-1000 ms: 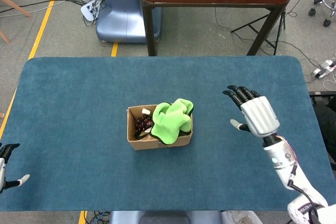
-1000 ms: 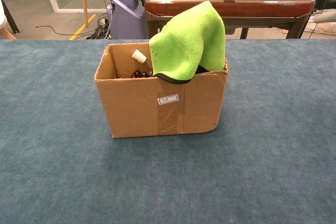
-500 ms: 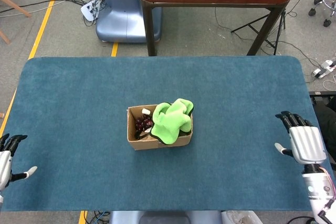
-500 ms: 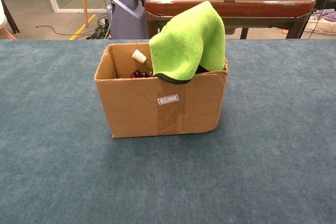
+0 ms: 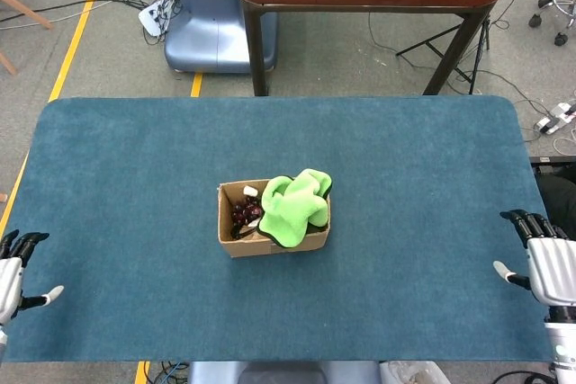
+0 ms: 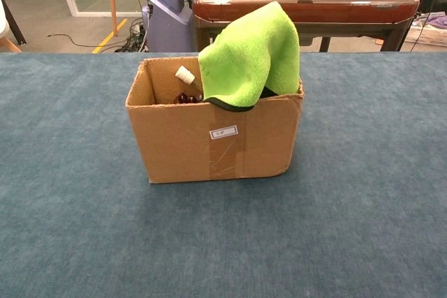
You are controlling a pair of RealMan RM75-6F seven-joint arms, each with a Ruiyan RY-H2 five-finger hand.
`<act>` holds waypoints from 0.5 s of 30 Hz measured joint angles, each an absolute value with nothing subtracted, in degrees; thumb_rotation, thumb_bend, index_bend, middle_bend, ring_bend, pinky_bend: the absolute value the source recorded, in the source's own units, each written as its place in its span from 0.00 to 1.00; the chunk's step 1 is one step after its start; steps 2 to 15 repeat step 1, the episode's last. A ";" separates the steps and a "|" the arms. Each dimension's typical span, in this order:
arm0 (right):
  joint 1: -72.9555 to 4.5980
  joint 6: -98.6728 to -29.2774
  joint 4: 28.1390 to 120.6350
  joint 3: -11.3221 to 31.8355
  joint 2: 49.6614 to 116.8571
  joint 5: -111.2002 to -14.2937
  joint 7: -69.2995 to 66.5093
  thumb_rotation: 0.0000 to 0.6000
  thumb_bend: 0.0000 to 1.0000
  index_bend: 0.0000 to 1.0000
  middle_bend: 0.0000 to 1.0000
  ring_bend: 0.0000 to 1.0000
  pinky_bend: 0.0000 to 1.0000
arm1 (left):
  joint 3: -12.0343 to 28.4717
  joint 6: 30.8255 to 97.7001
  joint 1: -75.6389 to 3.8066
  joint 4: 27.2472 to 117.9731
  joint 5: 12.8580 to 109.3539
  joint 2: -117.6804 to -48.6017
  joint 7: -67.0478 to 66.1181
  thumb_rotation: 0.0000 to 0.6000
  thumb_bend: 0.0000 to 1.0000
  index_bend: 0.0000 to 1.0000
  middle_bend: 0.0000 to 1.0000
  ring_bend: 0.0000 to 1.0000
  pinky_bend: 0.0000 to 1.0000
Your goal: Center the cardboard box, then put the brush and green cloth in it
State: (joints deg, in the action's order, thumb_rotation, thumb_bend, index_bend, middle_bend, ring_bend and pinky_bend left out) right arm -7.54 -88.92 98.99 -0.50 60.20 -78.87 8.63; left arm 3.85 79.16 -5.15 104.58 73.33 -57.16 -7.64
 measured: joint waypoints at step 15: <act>-7.58 -88.18 98.79 -0.28 60.03 -78.54 8.30 1.00 0.00 0.26 0.25 0.21 0.38 | 3.79 79.23 -5.18 104.53 73.81 -57.20 -7.47 1.00 0.11 0.20 0.17 0.04 0.25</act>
